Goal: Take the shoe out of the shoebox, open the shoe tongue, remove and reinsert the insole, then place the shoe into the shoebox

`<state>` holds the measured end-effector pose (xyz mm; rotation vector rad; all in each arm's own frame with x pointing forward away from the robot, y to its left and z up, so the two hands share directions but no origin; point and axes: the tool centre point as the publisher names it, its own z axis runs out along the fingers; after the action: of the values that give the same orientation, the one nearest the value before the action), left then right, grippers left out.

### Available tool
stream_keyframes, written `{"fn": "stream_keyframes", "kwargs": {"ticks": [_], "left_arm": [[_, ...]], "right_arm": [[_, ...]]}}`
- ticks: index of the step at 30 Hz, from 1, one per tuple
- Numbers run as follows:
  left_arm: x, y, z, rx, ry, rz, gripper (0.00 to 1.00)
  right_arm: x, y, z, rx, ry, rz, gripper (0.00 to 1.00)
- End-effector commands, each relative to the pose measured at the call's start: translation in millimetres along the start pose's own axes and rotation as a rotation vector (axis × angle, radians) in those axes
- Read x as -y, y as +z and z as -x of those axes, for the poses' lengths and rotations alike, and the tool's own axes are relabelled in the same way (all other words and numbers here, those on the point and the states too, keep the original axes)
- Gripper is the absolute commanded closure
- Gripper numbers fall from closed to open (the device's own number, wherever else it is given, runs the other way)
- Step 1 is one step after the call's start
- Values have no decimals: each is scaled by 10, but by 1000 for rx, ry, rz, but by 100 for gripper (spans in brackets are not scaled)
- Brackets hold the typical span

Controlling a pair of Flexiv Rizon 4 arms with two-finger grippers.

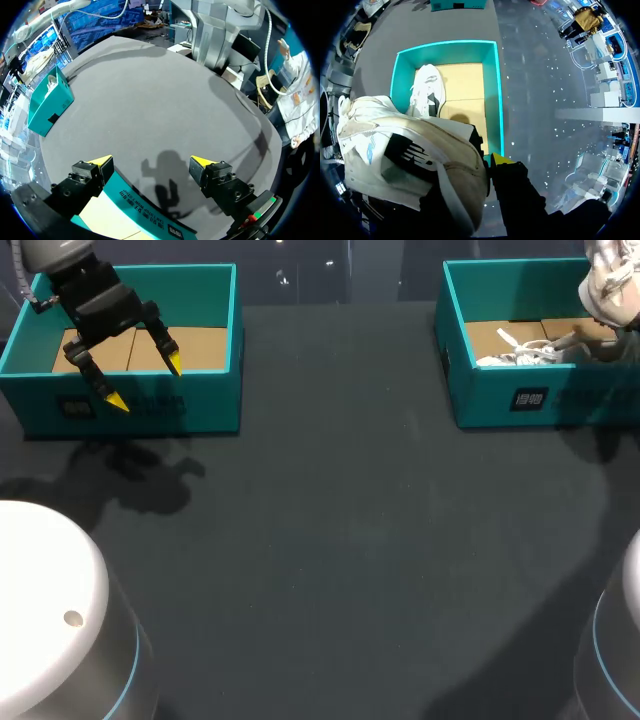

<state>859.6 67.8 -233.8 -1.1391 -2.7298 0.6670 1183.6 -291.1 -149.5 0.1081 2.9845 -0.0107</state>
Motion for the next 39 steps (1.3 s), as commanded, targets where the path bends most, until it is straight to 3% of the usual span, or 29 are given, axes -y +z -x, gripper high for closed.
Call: {"fn": "stream_keyframes", "kwargs": {"ticks": [1, 4, 17, 18, 28, 30, 39], "left_arm": [[3, -2, -9, 0, 1, 3, 0], [3, -2, -9, 0, 1, 3, 0], [3, -2, -9, 0, 1, 3, 0], [3, -2, -9, 0, 1, 3, 0], [3, -2, -9, 0, 1, 3, 0], [3, -2, -9, 0, 1, 3, 0], [3, -2, -9, 0, 1, 3, 0]], "right_arm": [[205, -37, -49, 30, 347, 24, 100], [283, -49, -128, 85, 497, 40, 100], [269, -66, -142, 87, 507, 30, 100], [270, -23, -157, 74, 566, 1, 100], [322, 146, -432, 152, 916, -29, 100], [356, 167, -493, 200, 993, -79, 100], [356, 167, -493, 200, 993, -79, 100]]}}
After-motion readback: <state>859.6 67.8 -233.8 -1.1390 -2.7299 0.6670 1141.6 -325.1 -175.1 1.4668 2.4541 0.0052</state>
